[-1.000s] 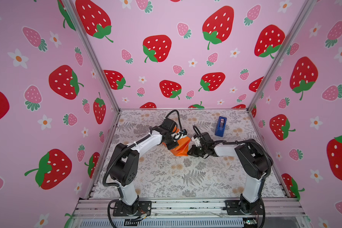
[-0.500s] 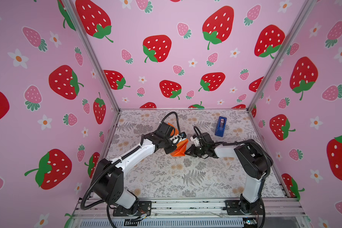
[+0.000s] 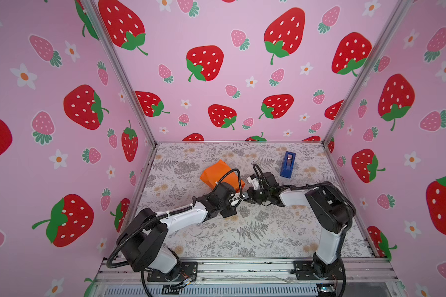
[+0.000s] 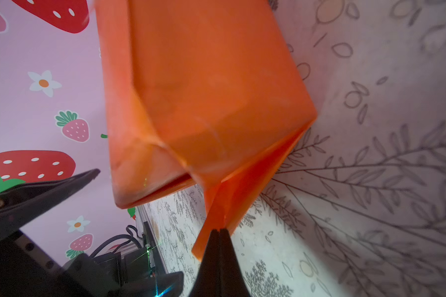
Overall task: Wrap a gift box in wrapping paper
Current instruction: Fold the wrapping paper in the gift box.
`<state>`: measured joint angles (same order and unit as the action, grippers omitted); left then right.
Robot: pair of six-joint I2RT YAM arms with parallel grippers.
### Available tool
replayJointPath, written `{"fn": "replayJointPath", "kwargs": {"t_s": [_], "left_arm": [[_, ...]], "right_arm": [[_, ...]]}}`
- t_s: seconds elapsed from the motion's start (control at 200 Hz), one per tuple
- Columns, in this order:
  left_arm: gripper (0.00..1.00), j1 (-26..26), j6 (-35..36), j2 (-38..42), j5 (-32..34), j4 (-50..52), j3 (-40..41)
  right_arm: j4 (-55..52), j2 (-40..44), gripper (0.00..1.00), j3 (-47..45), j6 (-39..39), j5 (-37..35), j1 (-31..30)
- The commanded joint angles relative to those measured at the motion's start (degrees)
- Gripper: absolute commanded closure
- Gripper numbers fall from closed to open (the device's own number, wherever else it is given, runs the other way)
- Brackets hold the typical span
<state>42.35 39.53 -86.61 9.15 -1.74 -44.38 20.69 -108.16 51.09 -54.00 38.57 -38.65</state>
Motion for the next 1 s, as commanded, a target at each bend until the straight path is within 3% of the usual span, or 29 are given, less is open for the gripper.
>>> {"fn": "replayJointPath", "kwargs": {"t_s": [0.0, 0.43, 0.7, 0.78, 0.86, 0.996], "left_arm": [[0.01, 0.86, 1.64, -2.35, 3.65, -9.36, 1.34], [0.01, 2.03, 6.83, -13.07, 14.23, -23.47, 3.08], [0.00, 2.07, 6.92, -11.65, 13.77, -21.22, 3.25], [0.03, 1.91, 6.96, -11.95, 14.19, -20.79, 3.07], [0.06, 1.79, 6.96, -12.53, 14.84, -20.85, 3.07], [0.10, 1.59, 6.50, -12.95, 15.70, -20.87, 2.75]], "right_arm": [[1.89, -1.23, 1.00, -0.46, -1.37, 1.20, -0.56], [2.08, -0.69, 1.00, -0.29, -2.32, 1.16, -0.98], [-3.64, 1.36, 1.00, -0.77, 0.38, -2.80, -0.89], [-5.57, 2.56, 0.81, -1.60, 1.16, -4.21, -0.80], [-6.18, 3.20, 0.70, -2.50, 0.98, -4.38, -0.89], [-5.92, 3.51, 0.58, -3.65, 0.36, -4.11, -1.11]]}}
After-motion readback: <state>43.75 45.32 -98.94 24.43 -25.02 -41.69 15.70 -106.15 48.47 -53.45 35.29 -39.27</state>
